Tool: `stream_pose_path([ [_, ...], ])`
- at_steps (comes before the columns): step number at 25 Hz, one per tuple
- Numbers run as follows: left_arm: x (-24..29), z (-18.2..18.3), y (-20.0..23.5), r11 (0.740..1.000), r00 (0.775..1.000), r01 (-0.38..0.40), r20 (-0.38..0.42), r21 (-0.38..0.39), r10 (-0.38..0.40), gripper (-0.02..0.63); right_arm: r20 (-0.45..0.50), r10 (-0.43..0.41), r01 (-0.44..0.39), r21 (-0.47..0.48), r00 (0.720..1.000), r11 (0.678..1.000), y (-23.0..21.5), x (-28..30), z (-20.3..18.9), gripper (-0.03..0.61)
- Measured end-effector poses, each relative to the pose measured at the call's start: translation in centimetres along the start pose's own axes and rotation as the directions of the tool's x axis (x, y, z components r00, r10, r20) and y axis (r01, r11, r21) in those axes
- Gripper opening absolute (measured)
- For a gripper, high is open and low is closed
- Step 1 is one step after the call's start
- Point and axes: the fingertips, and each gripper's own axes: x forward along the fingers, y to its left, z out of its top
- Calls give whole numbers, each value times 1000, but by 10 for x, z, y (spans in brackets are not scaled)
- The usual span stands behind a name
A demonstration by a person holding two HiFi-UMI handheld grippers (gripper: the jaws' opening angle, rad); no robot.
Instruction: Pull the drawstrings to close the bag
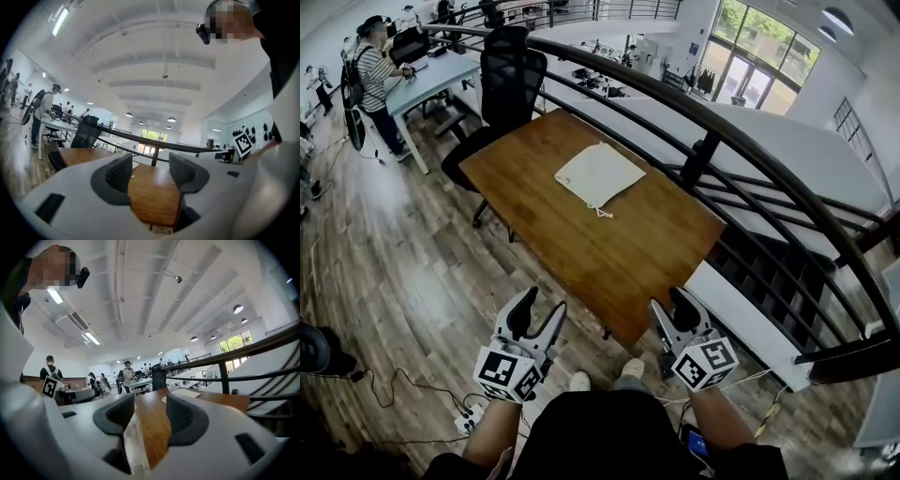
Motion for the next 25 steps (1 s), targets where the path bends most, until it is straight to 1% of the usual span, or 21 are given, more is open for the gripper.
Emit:
stream_pose_path([
  [8, 36, 0, 13, 1000, 1000, -25, -14, -13, 25, 245, -60, 59, -61, -33, 996, 998, -21, 58, 9, 199],
  [12, 62, 5, 19, 997, 997, -72, -14, 5, 72, 242, -105, 124, -129, -41, 987, 991, -39, 95, 11, 198],
  [14, 75, 7, 23, 995, 995, -102, -13, -4, 102, 242, -138, 149, -157, -51, 979, 986, -50, 113, 7, 197],
  [17, 94, 10, 26, 987, 988, -155, -24, -29, 154, 242, -201, 183, -199, -64, 962, 978, -70, 138, 4, 195],
  [19, 105, 14, 28, 981, 981, -193, -37, -30, 191, 241, -244, 206, -229, -66, 947, 971, -84, 156, 2, 192],
  [22, 117, 14, 34, 967, 966, -252, -61, -36, 250, 240, -298, 243, -272, -58, 923, 961, -98, 185, -5, 192],
  [25, 122, 7, 34, 951, 949, -307, -93, -45, 302, 239, -344, 277, -312, -51, 897, 949, -110, 207, -17, 189],
])
